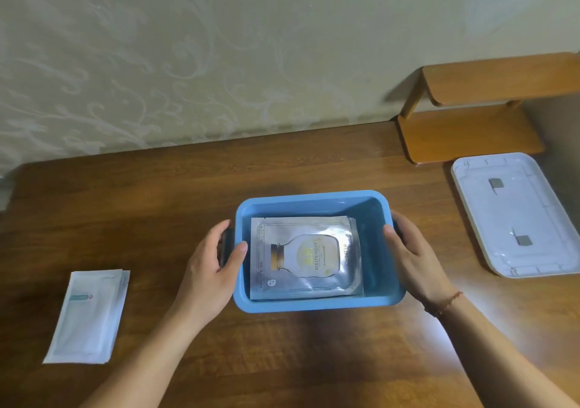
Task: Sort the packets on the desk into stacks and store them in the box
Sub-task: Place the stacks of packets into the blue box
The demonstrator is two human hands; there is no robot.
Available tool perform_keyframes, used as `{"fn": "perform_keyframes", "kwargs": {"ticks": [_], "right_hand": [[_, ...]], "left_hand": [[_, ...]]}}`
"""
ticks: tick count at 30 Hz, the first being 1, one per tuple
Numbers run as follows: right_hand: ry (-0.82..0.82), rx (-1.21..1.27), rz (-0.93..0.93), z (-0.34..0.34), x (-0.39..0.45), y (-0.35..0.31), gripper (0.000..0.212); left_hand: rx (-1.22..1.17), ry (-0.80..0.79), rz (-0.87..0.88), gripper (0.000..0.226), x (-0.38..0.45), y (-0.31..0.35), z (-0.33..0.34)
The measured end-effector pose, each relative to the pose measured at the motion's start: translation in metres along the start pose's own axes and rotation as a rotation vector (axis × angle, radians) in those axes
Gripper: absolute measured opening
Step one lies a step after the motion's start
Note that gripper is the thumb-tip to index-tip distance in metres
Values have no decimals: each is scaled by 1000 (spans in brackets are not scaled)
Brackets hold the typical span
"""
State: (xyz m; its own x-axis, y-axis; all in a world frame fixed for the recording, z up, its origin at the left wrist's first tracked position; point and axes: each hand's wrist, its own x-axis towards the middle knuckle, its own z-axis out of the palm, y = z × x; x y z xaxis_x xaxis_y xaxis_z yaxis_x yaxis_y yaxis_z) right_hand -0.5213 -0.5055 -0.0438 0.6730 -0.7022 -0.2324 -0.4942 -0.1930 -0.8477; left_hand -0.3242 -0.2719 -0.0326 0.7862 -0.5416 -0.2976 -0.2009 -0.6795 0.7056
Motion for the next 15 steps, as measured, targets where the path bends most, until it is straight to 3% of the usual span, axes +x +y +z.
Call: {"fn": "perform_keyframes", "kwargs": {"ticks": [2, 4, 5, 7, 9, 11, 15], "right_hand": [[146, -127, -64, 1, -8, -13, 53], [331, -108, -194, 4, -23, -30, 48], [291, 39, -174, 8, -31, -40, 43], [42, 330, 51, 21, -37, -54, 39], [-156, 403, 269, 29, -29, -58, 27], [-175, 490, 476, 32, -12, -62, 6], [-216, 497, 680, 35, 10, -59, 14]], "left_hand": [[121, 105, 114, 71, -5, 1, -3], [339, 135, 389, 67, -7, 2, -7], [447, 91, 519, 66, -7, 1, -7], [621, -42, 635, 66, -6, 0, -5], [753, -122, 590, 70, -4, 0, -2], [840, -146, 518, 74, -3, 0, 1], [874, -187, 461, 77, -2, 3, 2]]}}
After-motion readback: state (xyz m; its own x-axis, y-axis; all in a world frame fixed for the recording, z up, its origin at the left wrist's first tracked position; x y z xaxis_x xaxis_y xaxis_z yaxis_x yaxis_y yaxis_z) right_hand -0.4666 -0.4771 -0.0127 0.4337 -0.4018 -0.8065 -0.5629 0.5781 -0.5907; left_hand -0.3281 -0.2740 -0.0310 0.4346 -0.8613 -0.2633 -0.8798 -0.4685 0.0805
